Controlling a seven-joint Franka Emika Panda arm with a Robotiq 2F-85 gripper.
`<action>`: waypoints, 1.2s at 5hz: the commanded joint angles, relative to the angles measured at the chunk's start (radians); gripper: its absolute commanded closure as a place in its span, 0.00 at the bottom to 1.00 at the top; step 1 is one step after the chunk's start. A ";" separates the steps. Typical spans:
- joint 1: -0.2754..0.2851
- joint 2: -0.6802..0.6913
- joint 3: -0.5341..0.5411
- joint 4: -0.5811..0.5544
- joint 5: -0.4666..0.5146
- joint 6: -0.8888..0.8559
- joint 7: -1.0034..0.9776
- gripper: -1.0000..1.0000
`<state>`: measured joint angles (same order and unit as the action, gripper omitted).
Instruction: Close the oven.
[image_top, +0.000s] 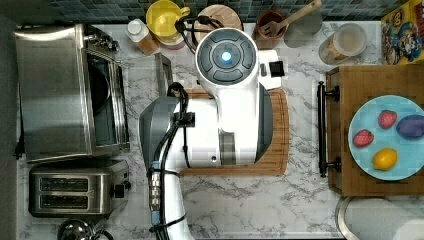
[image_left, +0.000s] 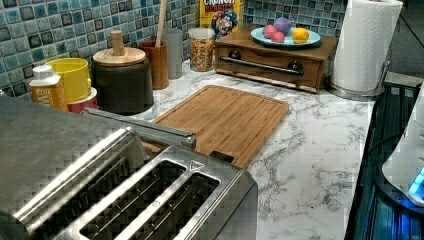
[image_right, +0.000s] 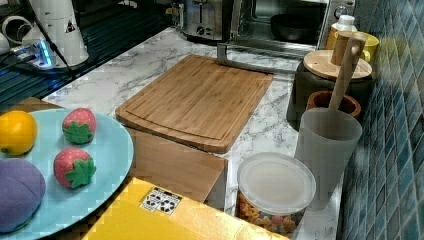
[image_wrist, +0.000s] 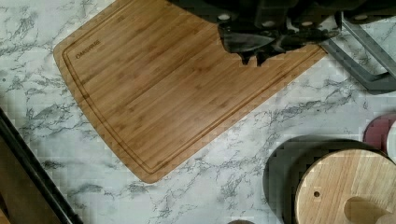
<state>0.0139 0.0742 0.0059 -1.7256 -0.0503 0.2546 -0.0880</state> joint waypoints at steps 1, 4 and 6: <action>-0.018 0.043 0.000 0.041 0.063 -0.041 -0.186 1.00; -0.088 0.224 0.004 0.143 0.375 -0.068 -0.808 1.00; -0.107 0.304 0.051 0.188 0.566 -0.073 -1.080 1.00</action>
<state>-0.0732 0.4465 0.0182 -1.6836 0.4390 0.1754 -1.0938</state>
